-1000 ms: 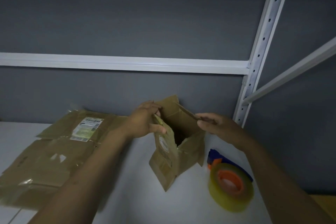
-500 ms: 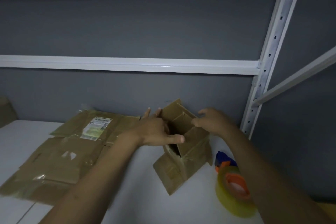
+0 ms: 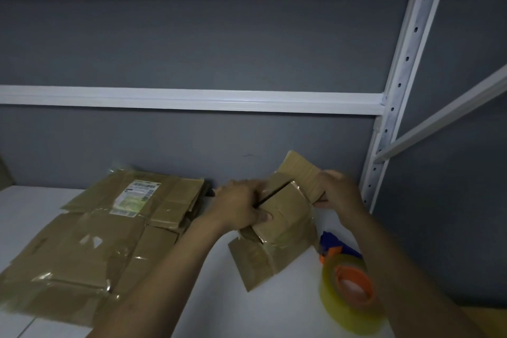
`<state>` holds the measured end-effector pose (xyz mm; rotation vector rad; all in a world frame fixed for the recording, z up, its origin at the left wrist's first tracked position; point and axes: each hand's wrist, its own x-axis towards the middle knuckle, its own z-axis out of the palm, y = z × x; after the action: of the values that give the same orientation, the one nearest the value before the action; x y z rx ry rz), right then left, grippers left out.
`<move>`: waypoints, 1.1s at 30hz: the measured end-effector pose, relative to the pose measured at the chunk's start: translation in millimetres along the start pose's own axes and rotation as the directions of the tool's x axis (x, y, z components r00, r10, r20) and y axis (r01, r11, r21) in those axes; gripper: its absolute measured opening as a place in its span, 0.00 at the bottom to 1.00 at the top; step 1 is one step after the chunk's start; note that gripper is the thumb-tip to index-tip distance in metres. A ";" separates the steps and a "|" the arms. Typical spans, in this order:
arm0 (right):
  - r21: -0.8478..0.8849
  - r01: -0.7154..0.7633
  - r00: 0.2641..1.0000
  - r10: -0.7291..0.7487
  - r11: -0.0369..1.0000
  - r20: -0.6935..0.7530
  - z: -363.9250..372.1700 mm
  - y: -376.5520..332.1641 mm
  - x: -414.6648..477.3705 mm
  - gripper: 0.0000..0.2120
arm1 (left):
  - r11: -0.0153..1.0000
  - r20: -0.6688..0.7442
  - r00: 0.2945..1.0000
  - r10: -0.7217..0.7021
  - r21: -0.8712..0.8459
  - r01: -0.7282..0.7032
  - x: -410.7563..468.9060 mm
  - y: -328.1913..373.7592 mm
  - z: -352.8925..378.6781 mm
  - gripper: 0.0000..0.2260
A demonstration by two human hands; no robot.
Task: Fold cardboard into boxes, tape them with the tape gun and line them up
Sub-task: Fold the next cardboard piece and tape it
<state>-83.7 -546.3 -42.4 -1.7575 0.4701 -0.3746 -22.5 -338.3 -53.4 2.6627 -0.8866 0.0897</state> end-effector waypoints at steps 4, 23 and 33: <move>-0.124 0.187 0.982 -0.182 0.974 0.053 4.3 8.4 -0.9 0.11 | 0.992 0.090 0.993 -0.082 0.106 0.072 4.6 -3.5 8.8 0.20; -0.489 0.458 0.866 -0.249 0.743 0.432 23.0 58.7 6.8 0.21 | 0.879 -0.317 0.915 -0.251 -0.470 0.078 13.7 -32.4 34.2 0.11; -0.423 0.433 0.890 -0.302 0.796 0.342 29.8 51.1 2.0 0.18 | 0.695 -0.395 0.814 -0.425 -0.718 0.015 -0.1 -35.9 63.5 0.40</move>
<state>-73.3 -532.5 -99.0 -2.3728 0.0133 -0.3070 -4.1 -332.2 -123.8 1.8446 -0.2842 0.3537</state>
